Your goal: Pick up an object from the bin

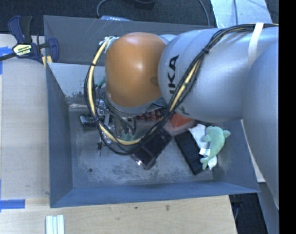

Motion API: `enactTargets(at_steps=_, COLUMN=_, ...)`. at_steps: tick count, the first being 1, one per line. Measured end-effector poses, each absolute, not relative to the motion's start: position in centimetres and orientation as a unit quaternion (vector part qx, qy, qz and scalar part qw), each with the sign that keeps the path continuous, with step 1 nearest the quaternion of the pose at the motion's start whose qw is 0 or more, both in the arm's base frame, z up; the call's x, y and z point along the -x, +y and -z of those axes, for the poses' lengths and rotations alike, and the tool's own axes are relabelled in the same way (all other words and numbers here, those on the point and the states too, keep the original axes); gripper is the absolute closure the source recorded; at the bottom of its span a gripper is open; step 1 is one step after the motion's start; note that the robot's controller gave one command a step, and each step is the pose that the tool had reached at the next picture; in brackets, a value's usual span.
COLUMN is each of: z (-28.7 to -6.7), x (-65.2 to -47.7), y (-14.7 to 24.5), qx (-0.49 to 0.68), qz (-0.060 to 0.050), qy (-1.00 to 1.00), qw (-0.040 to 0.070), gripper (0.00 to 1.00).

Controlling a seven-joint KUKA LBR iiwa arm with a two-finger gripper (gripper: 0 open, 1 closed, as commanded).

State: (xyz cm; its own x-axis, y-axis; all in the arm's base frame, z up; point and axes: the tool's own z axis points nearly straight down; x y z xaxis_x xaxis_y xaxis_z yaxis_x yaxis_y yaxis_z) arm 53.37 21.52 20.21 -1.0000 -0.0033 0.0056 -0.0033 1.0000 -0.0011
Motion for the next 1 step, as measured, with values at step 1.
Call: enactTargets(at_steps=1, z=-20.71, x=-53.56, y=21.41, qx=0.000, qz=0.001, qy=-1.000, qw=-0.001, gripper=0.00)
